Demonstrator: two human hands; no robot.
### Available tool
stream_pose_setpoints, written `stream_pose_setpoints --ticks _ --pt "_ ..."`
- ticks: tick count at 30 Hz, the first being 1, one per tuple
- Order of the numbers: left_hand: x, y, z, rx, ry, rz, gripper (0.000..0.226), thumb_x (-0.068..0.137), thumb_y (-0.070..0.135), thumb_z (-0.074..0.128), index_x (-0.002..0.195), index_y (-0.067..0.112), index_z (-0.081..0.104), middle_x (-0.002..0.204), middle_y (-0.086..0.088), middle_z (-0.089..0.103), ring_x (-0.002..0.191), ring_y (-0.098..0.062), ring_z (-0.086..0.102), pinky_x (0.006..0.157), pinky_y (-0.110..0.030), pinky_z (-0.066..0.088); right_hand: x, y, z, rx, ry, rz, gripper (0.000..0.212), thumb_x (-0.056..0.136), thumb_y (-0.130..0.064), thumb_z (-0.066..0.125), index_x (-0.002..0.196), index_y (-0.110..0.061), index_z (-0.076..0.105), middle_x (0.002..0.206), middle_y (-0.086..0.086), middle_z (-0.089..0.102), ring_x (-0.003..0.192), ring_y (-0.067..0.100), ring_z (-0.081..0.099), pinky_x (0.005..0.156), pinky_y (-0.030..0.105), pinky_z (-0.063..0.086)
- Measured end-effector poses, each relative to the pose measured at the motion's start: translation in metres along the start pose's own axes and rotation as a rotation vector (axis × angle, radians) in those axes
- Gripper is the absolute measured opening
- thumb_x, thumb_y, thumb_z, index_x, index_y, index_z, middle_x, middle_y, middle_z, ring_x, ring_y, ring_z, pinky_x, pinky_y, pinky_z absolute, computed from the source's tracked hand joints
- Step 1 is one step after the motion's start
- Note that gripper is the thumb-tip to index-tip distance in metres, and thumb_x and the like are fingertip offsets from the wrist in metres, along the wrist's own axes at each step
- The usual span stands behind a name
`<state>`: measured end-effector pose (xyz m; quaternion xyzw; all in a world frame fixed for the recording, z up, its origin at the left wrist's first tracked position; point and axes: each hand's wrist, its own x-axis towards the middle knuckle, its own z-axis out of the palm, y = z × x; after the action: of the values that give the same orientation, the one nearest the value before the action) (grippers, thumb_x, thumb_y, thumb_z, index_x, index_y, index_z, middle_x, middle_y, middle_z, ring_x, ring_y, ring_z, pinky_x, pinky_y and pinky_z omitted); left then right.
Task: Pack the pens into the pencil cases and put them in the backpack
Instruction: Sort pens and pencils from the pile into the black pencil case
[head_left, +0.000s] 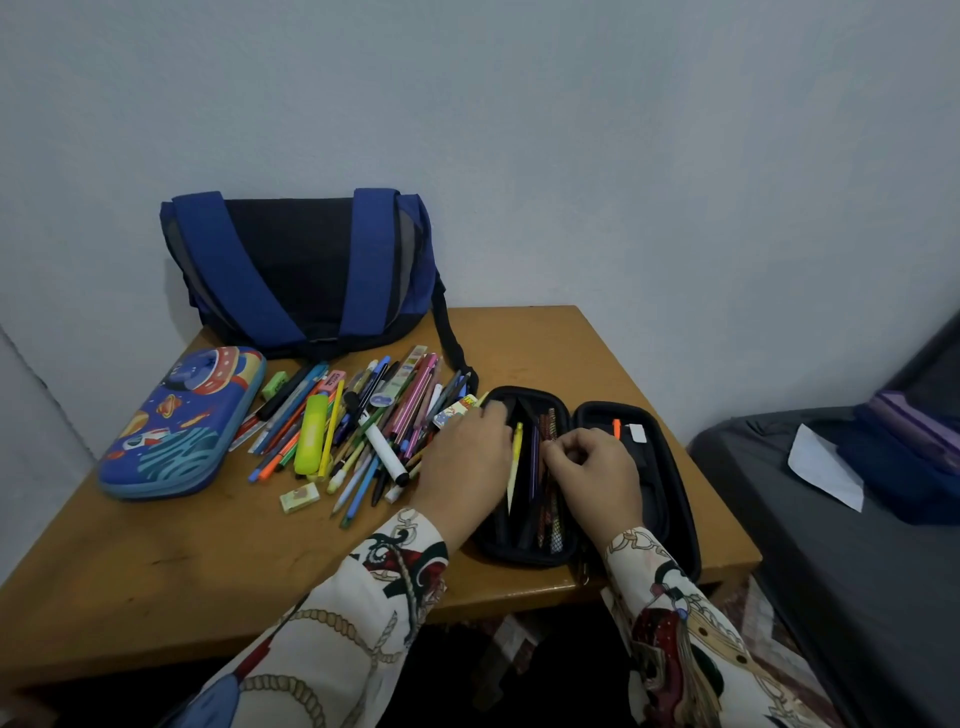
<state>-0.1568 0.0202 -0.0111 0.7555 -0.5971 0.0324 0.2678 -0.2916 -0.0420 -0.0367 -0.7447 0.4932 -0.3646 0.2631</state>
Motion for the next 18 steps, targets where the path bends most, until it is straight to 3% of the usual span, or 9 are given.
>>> stream_pose_setpoints --ticks 4,10,18 --pt "0.004 -0.023 -0.011 0.072 0.053 -0.148 0.013 0.096 0.012 0.045 0.095 0.010 0.058 0.092 -0.006 0.060 0.091 -0.026 0.056 0.068 -0.031 0.038 0.000 0.000 -0.001 0.009 -0.003 0.009 0.027 0.088 -0.026 0.065 0.062 -0.020 0.062 0.066 -0.004 0.057 0.073 0.014 0.055 0.086 0.050 0.049" --pt "-0.002 -0.032 -0.015 0.310 -0.071 -0.171 0.016 0.096 0.017 0.054 0.104 0.009 0.065 0.100 -0.007 0.065 0.101 -0.026 0.057 0.074 -0.032 0.046 -0.001 -0.001 -0.001 0.016 -0.015 0.016 0.027 0.088 -0.027 0.065 0.063 -0.019 0.063 0.068 -0.004 0.057 0.074 0.014 0.054 0.087 0.050 0.048" --pt "-0.002 -0.031 -0.013 0.378 -0.099 -0.164 0.019 0.093 0.006 0.050 0.104 0.006 0.065 0.100 -0.010 0.065 0.100 -0.027 0.058 0.077 -0.033 0.049 0.000 0.000 0.000 0.009 -0.011 0.012 0.027 0.088 -0.028 0.064 0.063 -0.020 0.062 0.068 -0.003 0.057 0.073 0.015 0.055 0.086 0.050 0.049"
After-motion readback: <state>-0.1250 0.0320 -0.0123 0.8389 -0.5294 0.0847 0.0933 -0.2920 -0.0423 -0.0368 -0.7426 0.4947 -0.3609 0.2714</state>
